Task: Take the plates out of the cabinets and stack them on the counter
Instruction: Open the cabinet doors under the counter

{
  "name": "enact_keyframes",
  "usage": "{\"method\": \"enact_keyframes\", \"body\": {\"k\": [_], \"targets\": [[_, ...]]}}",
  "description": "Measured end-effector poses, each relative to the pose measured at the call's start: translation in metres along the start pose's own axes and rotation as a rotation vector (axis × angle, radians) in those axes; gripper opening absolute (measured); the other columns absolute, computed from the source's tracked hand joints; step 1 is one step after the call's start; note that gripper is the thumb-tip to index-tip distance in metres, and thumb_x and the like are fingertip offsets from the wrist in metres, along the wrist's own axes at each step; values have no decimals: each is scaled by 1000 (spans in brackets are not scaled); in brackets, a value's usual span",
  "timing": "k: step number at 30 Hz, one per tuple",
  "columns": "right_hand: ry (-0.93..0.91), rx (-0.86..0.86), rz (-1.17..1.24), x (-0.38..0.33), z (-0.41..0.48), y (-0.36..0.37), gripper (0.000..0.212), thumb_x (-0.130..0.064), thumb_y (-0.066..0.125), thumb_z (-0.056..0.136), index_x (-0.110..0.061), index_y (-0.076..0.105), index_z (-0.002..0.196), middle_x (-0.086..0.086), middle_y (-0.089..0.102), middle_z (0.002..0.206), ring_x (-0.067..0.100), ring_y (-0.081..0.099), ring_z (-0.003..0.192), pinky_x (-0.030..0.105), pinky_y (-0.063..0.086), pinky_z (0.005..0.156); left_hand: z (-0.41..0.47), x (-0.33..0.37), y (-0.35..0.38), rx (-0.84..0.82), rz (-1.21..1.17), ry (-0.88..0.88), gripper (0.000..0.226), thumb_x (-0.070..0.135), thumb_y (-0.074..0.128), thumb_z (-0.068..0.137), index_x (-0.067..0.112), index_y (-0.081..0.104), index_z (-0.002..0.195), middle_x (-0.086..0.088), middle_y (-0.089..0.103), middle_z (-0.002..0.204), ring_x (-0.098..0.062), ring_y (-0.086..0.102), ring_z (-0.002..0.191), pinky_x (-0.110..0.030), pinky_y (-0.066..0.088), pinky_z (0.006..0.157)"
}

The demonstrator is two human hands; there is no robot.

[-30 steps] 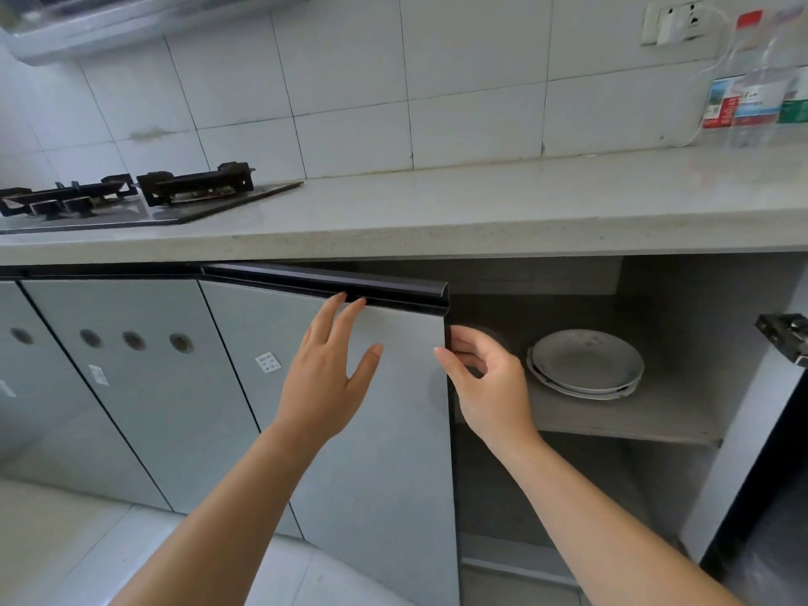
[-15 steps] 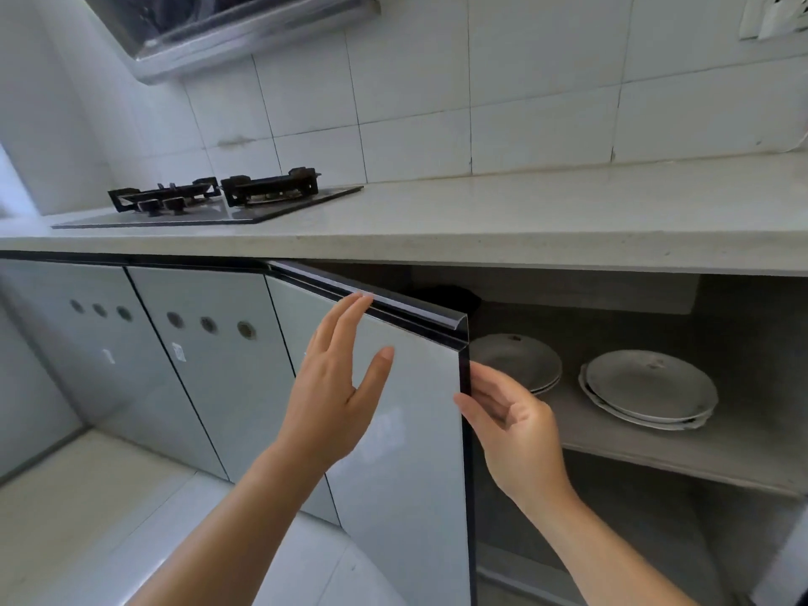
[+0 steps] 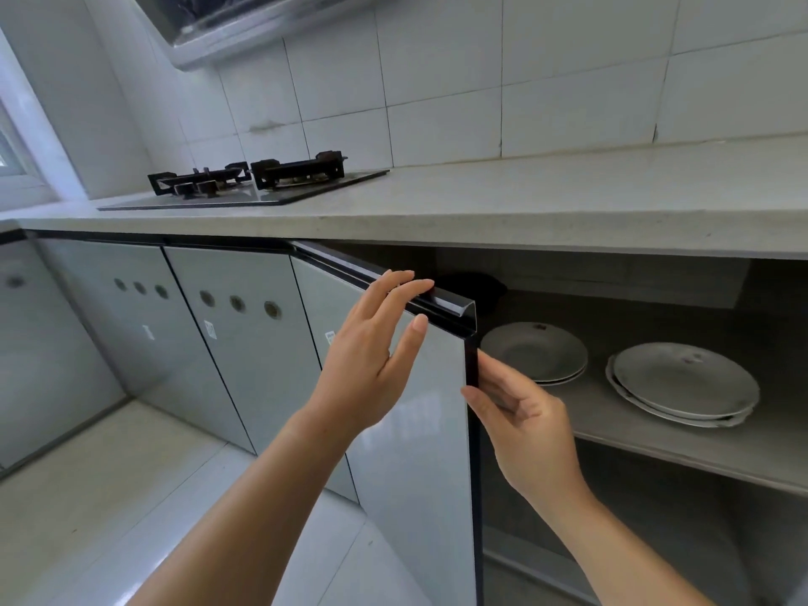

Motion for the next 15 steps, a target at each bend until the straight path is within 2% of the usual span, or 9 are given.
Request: {"method": "enact_keyframes", "body": {"k": [2,4,6,8,10,13,15], "targets": [[-15,-34,8,-3,-3,4,37,-27,62,77,-41,58,111,-30,66,108,-4,62,104,11,50,80,-5,-1,-4,36,-42,-5,48,51,23,92,34,40,133,14,37,144,9,23,131,-8,18,102],[-34,-68,5,-4,-8,13,38,-21,62,81,-41,59,112,-27,67,109,-1,63,105,14,51,83,-13,-3,-12,91,-127,-12,44,47,26,92,32,45,129,14,41,139,2,31,132,-19,29,106],[-56,-87,2,-4,-14,24,40,-16,63,81,-39,60,114,-23,67,111,2,64,106,18,52,86,-23,-6,-24,150,-227,-39,39,44,31,91,32,50,123,16,46,133,-1,37,130,-24,35,104],[-76,-94,5,-4,-20,37,45,-7,65,81,-37,61,113,-22,68,111,3,64,104,19,52,87,-31,-10,-36,176,-303,-70,35,43,33,90,33,52,116,15,49,131,-1,41,128,-18,37,101],[-79,-102,38,-2,-25,49,51,1,65,80,-40,63,112,-21,69,109,2,65,102,17,52,86,-38,-11,-46,158,-362,-92,35,44,34,88,31,54,113,10,51,131,-3,43,127,-18,39,100],[-78,-117,69,-2,-31,66,63,7,65,79,-49,64,107,-18,70,109,4,66,102,18,52,87,-46,-16,-58,121,-405,-122,33,46,37,87,32,54,111,8,52,131,-6,44,127,-30,41,104],[-70,-140,102,-1,-33,76,64,10,65,78,-46,64,108,-15,70,110,7,66,104,22,52,89,-51,-20,-65,122,-428,-141,32,47,41,85,32,54,110,6,52,131,-9,45,127,-38,41,105]]}}
Point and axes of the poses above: each hand's wrist, its own z-axis towards the middle knuckle, its own y-axis out of the palm, x = y × z, the point moved 7 cm from there along z, towards the middle knuckle
